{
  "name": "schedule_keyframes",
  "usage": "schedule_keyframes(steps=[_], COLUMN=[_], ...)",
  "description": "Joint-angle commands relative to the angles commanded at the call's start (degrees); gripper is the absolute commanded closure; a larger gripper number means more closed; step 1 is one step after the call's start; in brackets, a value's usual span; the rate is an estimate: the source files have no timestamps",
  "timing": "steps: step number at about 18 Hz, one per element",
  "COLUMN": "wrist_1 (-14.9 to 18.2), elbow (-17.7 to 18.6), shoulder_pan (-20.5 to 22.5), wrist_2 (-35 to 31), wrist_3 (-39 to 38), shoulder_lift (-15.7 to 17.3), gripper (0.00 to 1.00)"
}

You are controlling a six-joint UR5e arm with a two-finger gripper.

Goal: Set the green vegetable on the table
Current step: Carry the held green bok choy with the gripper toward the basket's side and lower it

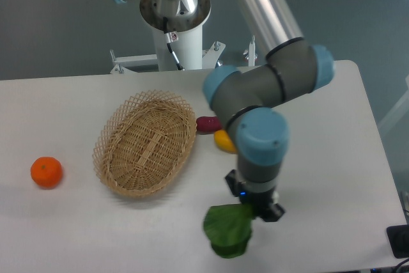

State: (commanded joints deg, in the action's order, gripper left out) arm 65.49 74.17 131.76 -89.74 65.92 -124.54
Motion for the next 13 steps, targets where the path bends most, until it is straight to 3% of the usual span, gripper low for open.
schedule_keyframes(steps=[5, 11, 13], wrist_1=[-4.48, -5.28, -5.72], elbow=[4.4, 4.84, 4.75], shoulder_pan=[-3.17, -6.33, -7.13], wrist_2=[0.26, 0.62, 0.62], wrist_3=[-0.09, 0.09, 0.09], shoulder_lift=[0.44, -1.22, -1.67], gripper=[0.78, 0.77, 0.72])
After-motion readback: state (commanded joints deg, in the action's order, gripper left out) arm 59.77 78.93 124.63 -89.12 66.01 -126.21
